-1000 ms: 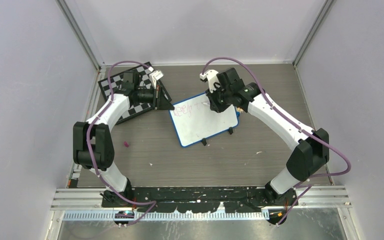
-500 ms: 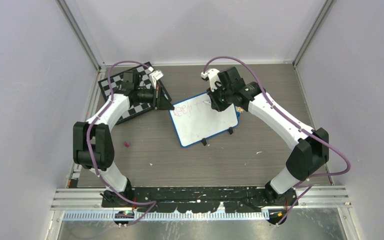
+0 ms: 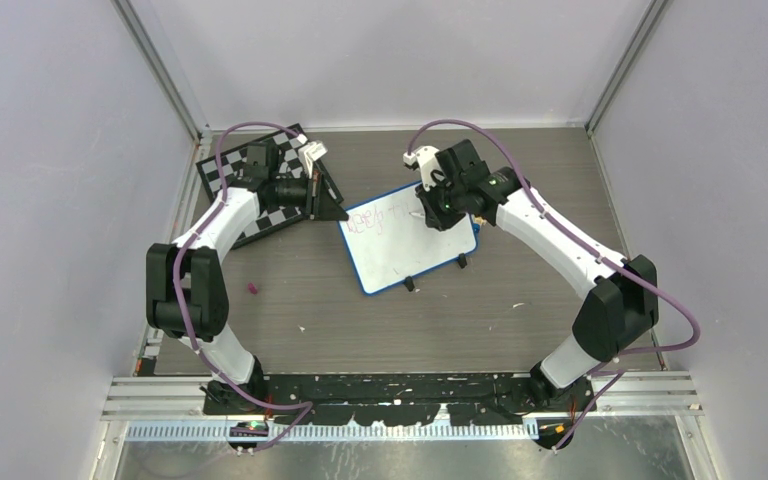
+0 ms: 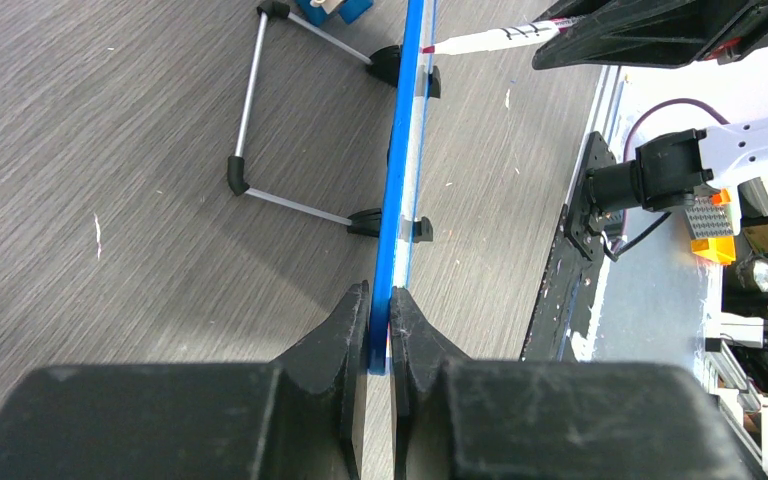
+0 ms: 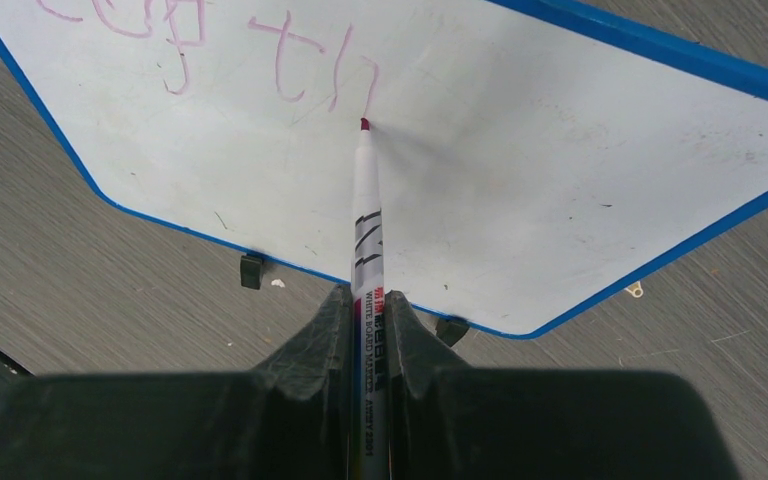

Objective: Write a sentence on the whiteboard

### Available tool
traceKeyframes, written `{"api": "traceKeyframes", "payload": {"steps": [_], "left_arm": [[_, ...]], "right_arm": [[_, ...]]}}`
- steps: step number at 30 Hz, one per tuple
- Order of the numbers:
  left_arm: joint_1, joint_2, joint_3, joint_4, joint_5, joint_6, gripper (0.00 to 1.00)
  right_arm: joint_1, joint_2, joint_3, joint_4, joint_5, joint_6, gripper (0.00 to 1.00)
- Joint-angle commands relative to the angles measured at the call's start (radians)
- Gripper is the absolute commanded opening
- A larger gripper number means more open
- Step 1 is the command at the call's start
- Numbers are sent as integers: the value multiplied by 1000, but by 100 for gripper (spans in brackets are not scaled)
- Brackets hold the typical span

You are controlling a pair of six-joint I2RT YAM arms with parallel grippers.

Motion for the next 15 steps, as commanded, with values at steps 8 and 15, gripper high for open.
{"api": "traceKeyframes", "payload": {"steps": [8, 15], "left_arm": [[-11, 2, 21, -21, 8, 9, 2], [-11, 6, 25, -22, 8, 8, 2]], "right_arm": [[-27, -27, 19, 25, 48, -15, 0], [-53, -16, 49, 25, 54, -24, 0]]}}
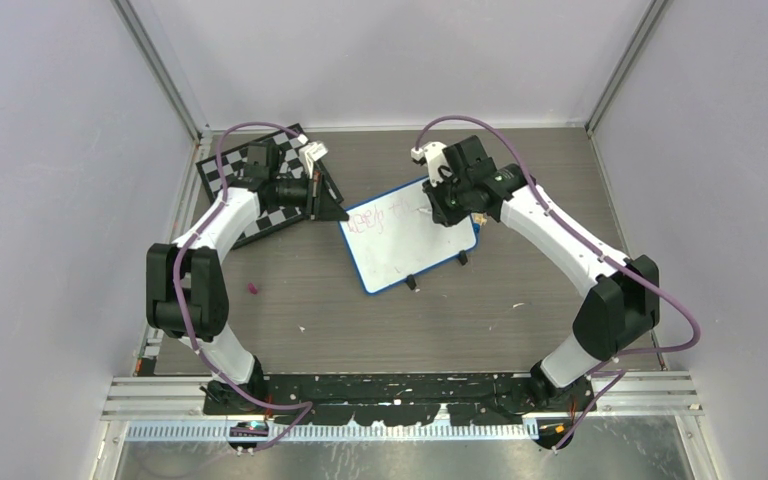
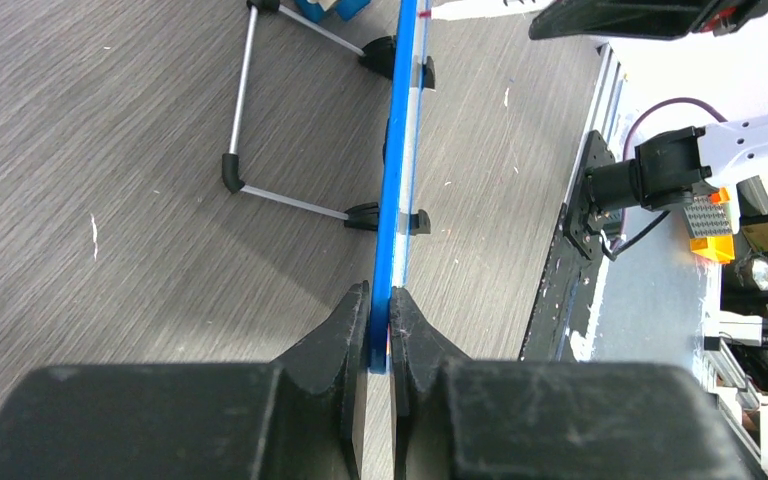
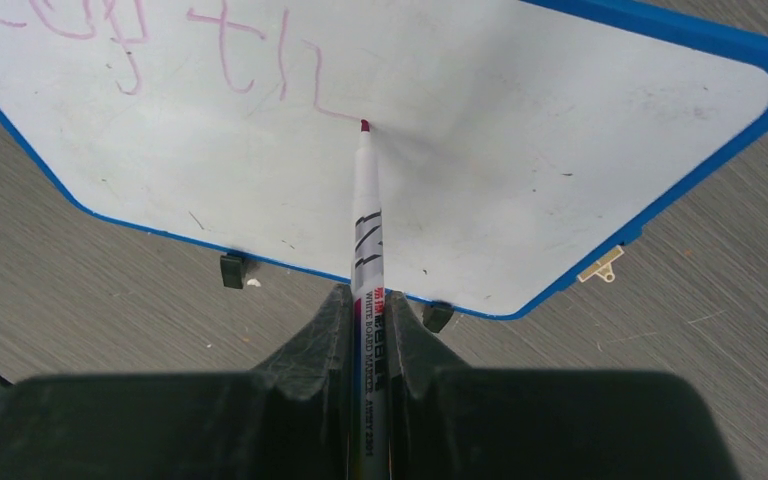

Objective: Write a sentence on the whiteboard

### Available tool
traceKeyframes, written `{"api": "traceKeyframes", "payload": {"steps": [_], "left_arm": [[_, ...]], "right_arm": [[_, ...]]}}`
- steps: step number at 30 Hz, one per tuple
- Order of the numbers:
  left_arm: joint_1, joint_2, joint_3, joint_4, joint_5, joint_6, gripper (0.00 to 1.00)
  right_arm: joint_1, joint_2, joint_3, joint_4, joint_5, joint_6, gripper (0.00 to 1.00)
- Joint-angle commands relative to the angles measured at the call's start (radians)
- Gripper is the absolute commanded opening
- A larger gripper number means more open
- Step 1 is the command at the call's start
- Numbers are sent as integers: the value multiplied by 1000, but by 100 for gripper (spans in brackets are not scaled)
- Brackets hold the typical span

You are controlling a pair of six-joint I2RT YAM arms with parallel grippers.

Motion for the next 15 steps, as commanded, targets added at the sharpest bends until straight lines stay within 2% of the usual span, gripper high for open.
{"api": "traceKeyframes", "payload": {"steps": [1, 15], "left_arm": [[-11, 6, 25, -21, 9, 6, 2], [-11, 11, 28, -26, 9, 12, 2]], "right_arm": [[-20, -11, 58, 35, 51, -18, 0], [-19, 44, 111, 31, 11, -6, 0]]}}
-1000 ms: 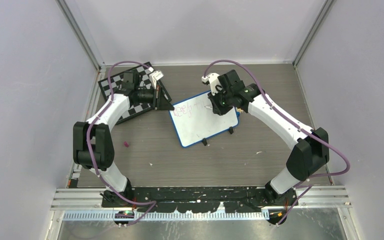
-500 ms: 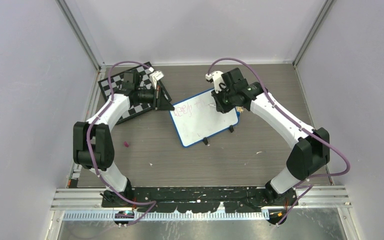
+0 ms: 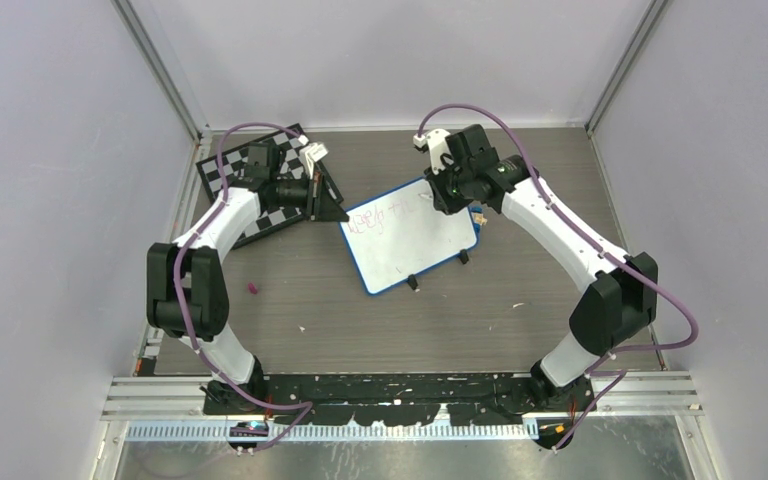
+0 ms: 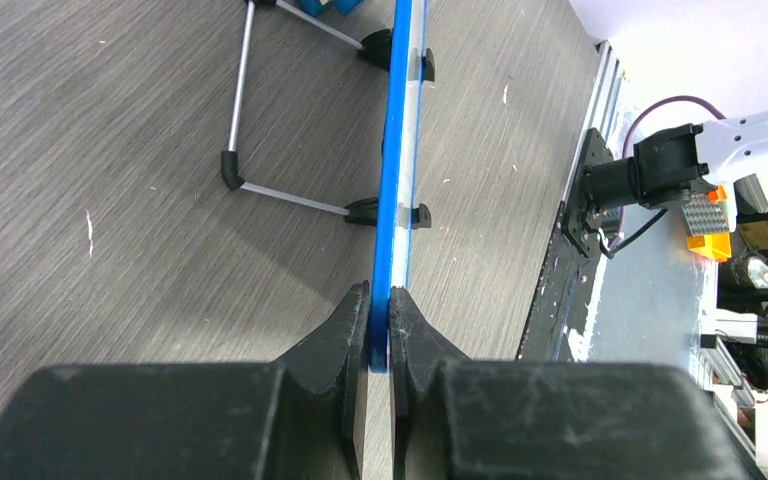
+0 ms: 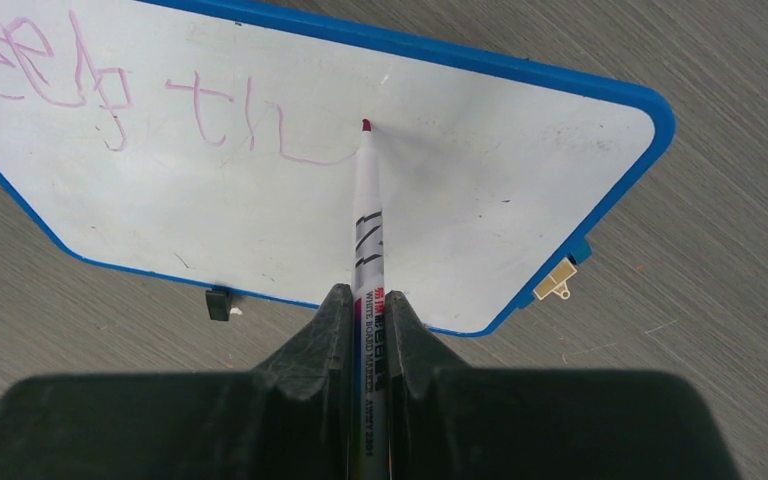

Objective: Write a sentence on the whiteboard

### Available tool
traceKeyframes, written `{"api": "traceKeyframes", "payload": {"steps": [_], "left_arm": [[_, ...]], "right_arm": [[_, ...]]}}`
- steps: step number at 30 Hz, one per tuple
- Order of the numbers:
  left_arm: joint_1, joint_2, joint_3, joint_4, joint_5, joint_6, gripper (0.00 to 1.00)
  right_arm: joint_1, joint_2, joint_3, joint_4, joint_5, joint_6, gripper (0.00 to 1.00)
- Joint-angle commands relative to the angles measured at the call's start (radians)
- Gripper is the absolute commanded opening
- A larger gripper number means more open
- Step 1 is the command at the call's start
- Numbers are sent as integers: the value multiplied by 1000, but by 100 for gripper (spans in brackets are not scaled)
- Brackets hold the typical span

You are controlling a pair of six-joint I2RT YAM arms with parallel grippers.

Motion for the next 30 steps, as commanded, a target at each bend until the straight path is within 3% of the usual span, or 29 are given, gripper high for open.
{"api": "traceKeyframes", "payload": {"steps": [1, 30], "left_arm": [[-8, 11, 28, -24, 7, 12, 2], [-10, 11, 30, -31, 3, 17, 2]], "right_arm": [[3, 17, 32, 28, -27, 1, 0], [-37, -45, -58, 9, 21, -44, 0]]}}
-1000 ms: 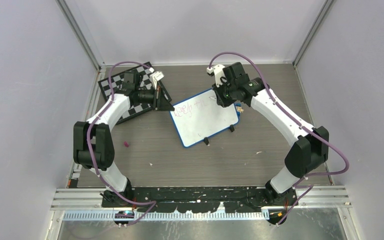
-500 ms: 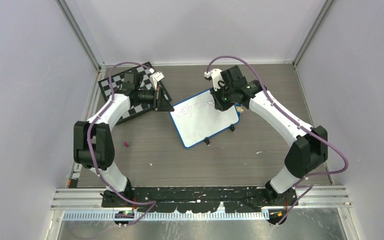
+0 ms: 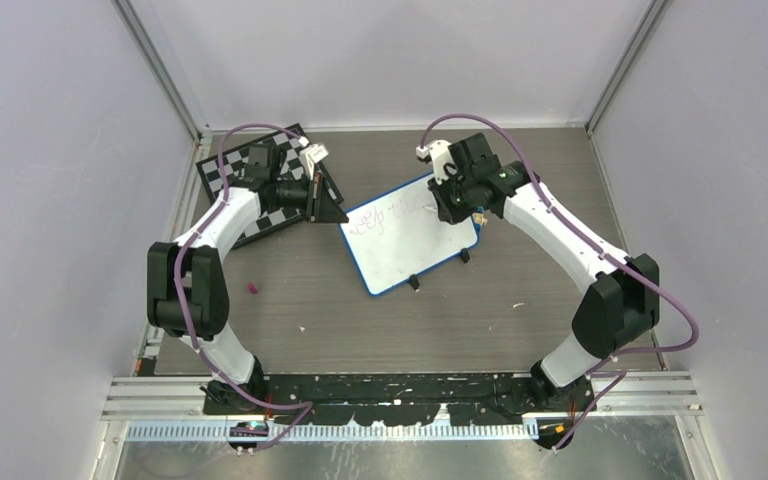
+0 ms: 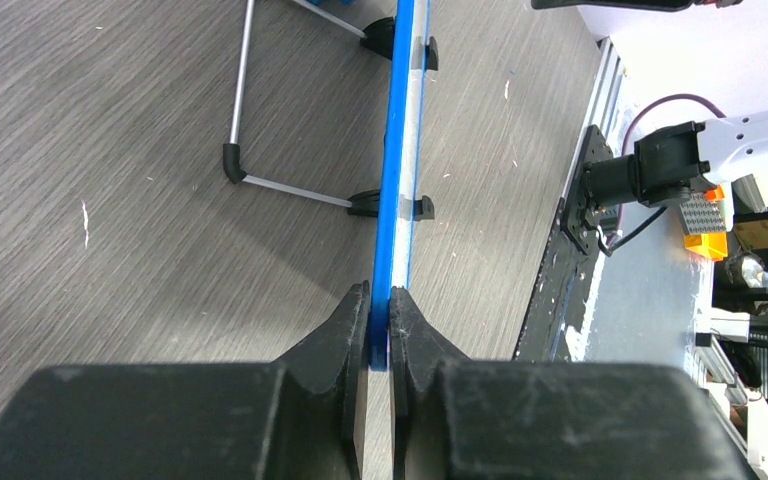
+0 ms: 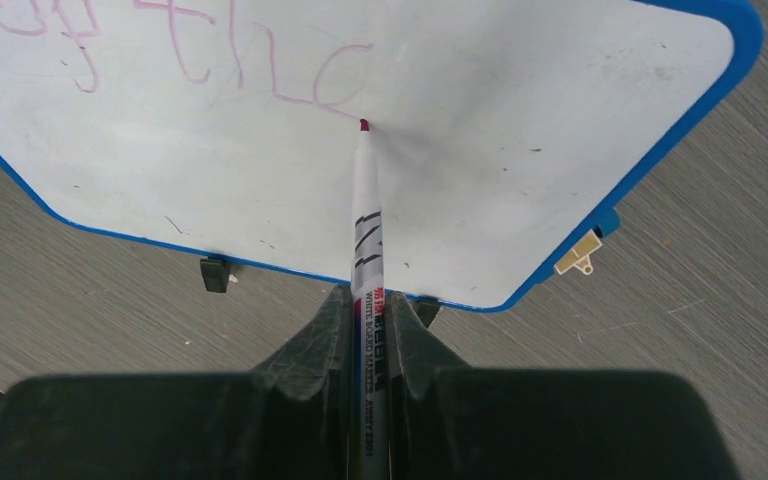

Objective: Write a sentence on the whiteboard

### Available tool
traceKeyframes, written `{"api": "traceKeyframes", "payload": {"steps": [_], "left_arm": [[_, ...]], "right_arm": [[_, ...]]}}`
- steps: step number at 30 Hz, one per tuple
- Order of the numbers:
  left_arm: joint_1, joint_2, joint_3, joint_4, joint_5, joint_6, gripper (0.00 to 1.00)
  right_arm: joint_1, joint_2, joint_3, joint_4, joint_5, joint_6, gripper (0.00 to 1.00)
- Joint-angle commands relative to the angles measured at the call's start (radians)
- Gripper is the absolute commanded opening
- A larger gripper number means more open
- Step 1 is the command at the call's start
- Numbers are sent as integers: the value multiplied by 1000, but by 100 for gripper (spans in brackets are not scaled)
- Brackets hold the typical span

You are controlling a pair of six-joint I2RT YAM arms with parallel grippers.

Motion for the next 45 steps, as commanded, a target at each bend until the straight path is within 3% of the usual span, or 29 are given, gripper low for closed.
{"api": "traceKeyframes", "payload": {"steps": [1, 10, 24, 26, 32, 34, 40, 45], "left_arm": [[-10, 4, 30, -10, 8, 11, 2], [-16, 1, 39, -19, 3, 22, 3], [-42, 79, 160, -150, -27, 127, 3], [-42, 87, 182, -169, -31, 134, 9], [-42, 45, 173, -215, -46, 159, 43], [-41, 24, 146, -217, -49, 160, 48], [-41, -13, 70, -173, -43, 143, 50], [-41, 0, 68, -145, -19, 119, 48]], "right_arm": [[-26, -28, 17, 16, 49, -25, 0], [-26, -32, 81, -18, -17, -19, 0], [-25, -132, 46, -78, -313, -14, 0], [-21, -148, 12, -52, -338, 2, 0], [33, -181, -76, 14, -323, 36, 0], [59, -190, -104, 46, -292, 45, 0], [125, -196, -156, 106, -178, 54, 0], [92, -193, -136, 121, -100, 48, 0]]}}
